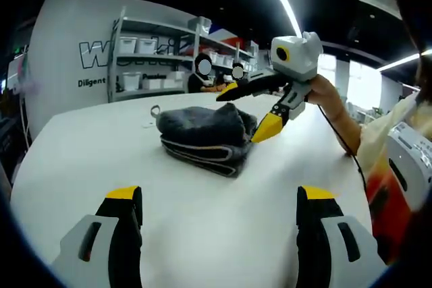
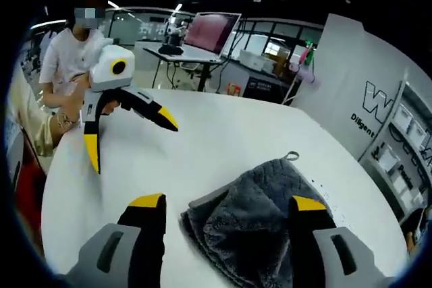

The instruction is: Fold the towel on the table until its edges align and the towel forms a compact rectangular stack.

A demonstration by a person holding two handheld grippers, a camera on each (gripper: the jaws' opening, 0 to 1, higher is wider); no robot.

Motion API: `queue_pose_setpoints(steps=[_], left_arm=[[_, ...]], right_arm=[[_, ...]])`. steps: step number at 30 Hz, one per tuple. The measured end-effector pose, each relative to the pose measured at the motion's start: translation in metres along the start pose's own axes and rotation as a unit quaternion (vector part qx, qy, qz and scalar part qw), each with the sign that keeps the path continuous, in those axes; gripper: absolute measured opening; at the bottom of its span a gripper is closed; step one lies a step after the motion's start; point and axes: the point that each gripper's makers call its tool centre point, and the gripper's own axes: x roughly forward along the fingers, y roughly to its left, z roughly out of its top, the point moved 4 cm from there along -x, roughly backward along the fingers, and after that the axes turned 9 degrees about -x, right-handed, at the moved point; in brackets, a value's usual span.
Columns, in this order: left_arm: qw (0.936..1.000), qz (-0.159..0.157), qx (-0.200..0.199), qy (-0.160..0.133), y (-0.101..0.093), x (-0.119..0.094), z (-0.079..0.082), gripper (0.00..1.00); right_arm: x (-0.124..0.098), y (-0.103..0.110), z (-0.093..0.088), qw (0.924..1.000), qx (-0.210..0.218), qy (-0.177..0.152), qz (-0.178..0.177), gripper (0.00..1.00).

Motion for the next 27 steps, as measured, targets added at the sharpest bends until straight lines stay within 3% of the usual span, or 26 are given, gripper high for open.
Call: queue_pose_setpoints(steps=[8,16,27], left_arm=[[1.0000,0.002,-0.001,0.002,0.002,0.001,-0.001,0.93],[0.9999,0.010,-0.004,0.007,0.006,0.001,-0.003,0.93],[0.9995,0.019,-0.017,0.019,0.014,0.005,-0.008,0.93]], right_arm=[[-0.029,0.000,-0.013,0.9992,0.030,-0.011,-0.023,0.88],[-0.045,0.003,-0.042,0.9968,0.070,-0.017,-0.033,0.99],[-0.062,0.007,-0.062,0.9935,0.102,-0.035,-0.036,0.99]])
